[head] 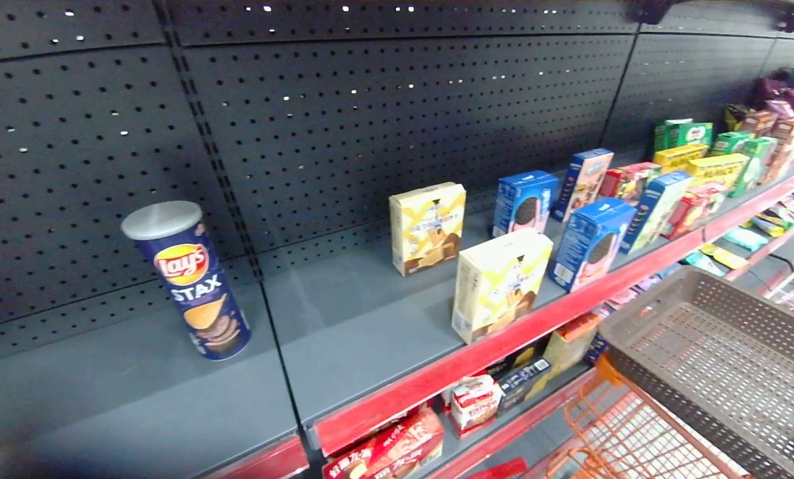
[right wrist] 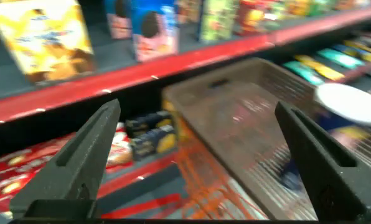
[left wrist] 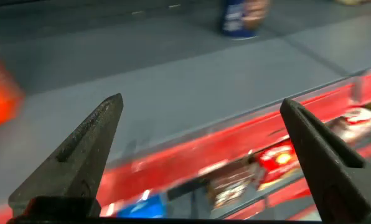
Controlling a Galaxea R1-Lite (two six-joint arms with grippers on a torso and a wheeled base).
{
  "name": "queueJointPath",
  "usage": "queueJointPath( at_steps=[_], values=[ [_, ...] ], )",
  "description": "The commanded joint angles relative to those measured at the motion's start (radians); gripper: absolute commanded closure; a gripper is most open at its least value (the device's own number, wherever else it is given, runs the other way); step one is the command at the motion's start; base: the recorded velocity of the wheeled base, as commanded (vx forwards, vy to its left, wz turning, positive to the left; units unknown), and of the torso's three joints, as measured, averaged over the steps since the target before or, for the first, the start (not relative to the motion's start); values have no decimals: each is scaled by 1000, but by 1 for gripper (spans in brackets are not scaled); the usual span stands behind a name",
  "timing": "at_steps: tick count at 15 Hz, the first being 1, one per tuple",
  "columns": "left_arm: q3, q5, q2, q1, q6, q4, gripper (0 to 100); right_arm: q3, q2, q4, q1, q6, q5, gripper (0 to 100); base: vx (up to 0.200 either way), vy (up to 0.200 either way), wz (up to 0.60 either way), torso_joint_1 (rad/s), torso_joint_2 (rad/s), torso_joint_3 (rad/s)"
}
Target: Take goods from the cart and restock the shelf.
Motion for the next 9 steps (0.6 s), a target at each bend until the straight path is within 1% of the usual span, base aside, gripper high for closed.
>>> queueJointPath(
  at_steps=[1,9],
  values=[
    [0,1,0,0,0,0,0,2,-7,0,0,0,0,0,0,0,-600,2,-2,2],
    [0,1,0,-1,0,0,0,7,-18,2,1,0,0,0,0,0,-600,2,3,2]
  ],
)
